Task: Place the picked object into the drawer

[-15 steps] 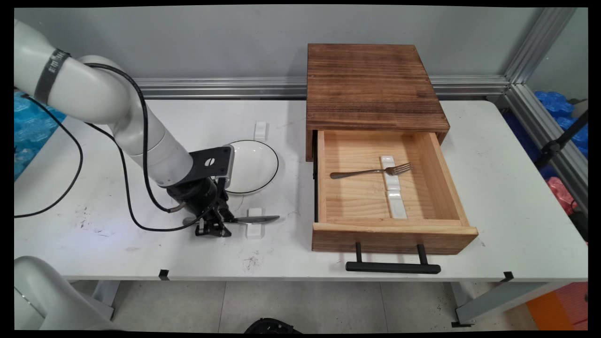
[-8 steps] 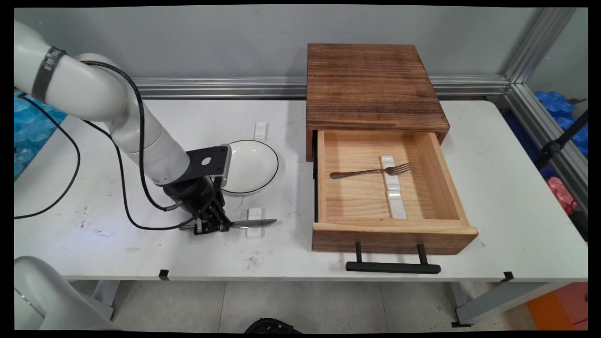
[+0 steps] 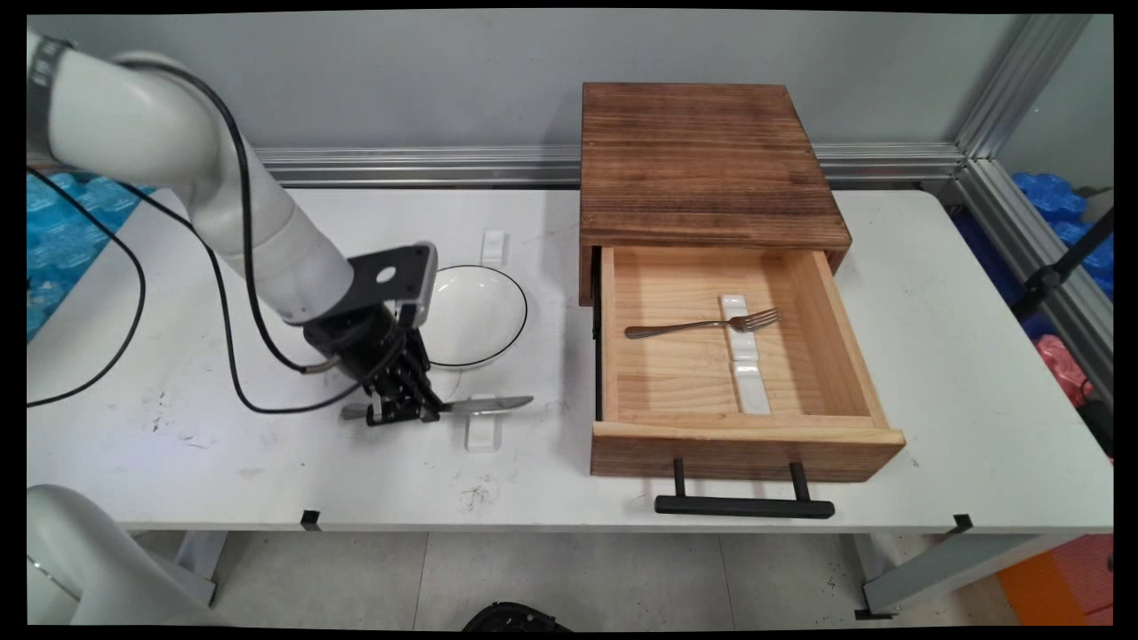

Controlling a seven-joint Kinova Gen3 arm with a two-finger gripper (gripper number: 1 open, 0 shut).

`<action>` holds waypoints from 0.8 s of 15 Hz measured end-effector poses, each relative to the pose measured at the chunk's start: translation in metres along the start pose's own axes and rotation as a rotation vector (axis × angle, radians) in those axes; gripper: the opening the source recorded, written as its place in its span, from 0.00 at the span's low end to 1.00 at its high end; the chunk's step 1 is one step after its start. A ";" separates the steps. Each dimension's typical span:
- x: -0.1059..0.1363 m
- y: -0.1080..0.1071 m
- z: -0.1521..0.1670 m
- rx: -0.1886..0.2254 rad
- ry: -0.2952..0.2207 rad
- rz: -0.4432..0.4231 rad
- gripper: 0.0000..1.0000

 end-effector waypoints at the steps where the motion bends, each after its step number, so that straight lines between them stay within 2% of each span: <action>1: 0.003 0.000 -0.009 0.001 0.006 0.002 0.00; 8: 0.020 -0.006 -0.074 0.004 0.035 0.016 0.00; 12: 0.042 -0.009 -0.110 0.001 0.069 0.026 0.00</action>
